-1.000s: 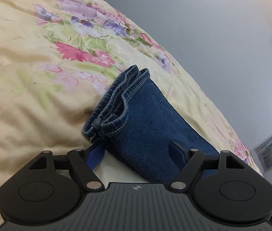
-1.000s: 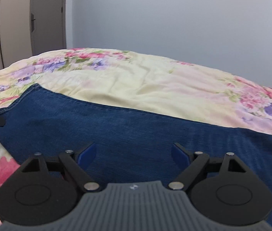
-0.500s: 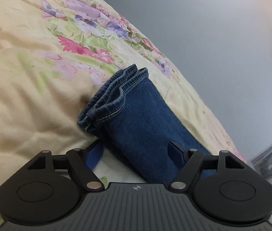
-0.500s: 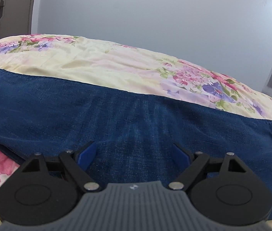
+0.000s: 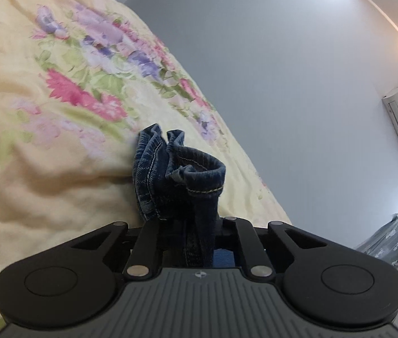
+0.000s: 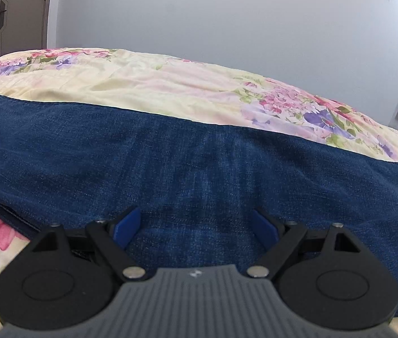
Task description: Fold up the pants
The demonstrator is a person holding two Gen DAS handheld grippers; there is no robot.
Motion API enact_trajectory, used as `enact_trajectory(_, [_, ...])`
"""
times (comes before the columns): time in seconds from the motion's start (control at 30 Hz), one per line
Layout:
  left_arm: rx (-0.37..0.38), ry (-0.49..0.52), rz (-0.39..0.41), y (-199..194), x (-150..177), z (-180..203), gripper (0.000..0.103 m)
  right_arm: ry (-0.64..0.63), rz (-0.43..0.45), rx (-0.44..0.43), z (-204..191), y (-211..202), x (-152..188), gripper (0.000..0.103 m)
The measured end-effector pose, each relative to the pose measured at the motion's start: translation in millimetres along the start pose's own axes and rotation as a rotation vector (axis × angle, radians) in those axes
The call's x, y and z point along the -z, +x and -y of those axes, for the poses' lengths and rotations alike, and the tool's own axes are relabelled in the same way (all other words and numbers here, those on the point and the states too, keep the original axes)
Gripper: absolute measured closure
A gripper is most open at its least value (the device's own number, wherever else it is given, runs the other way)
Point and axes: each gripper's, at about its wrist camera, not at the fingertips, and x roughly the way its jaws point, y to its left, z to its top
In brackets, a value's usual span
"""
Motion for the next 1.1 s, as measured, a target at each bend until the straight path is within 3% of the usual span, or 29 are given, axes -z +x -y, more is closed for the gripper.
enact_trajectory(0.13, [0.102,0.066,0.002,1.6,-1.7,50.5,0.09,-0.001,-0.007,-0.015,4.0,-6.9,-4.6,0.021])
enact_trajectory(0.23, [0.196,0.12,-0.004,6.8,5.2,97.5,0.089,0.038,0.043,-0.01,17.6,-21.1,-4.9,0.021])
enact_trajectory(0.37, [0.304,0.197,-0.06,27.6,32.3,160.9,0.089,0.078,0.031,-0.008,44.8,-26.6,-3.9,0.021])
enact_trajectory(0.47, [0.335,0.243,-0.138,54.0,70.1,197.4,0.089,0.112,0.033,0.018,72.2,-36.8,0.2,0.021])
enact_trajectory(0.63, [0.335,0.273,-0.297,102.9,156.4,221.0,0.089,0.183,0.022,0.037,118.7,-61.9,11.8,0.021])
enact_trajectory(0.77, [0.231,0.355,-0.446,139.5,235.4,215.1,0.088,0.195,0.008,0.038,144.8,-77.3,23.2,0.021])
enact_trajectory(0.83, [0.173,0.457,-0.437,144.3,263.6,211.7,0.086,0.175,0.005,0.042,150.9,-82.4,27.5,0.021])
enact_trajectory(0.93, [0.162,0.592,-0.354,132.6,280.0,216.0,0.072,0.143,-0.001,0.043,157.5,-87.5,31.9,0.021])
enact_trajectory(1.1, [0.152,0.743,-0.334,113.4,298.3,248.5,0.02,0.058,0.033,0.076,168.0,-97.8,35.9,0.021])
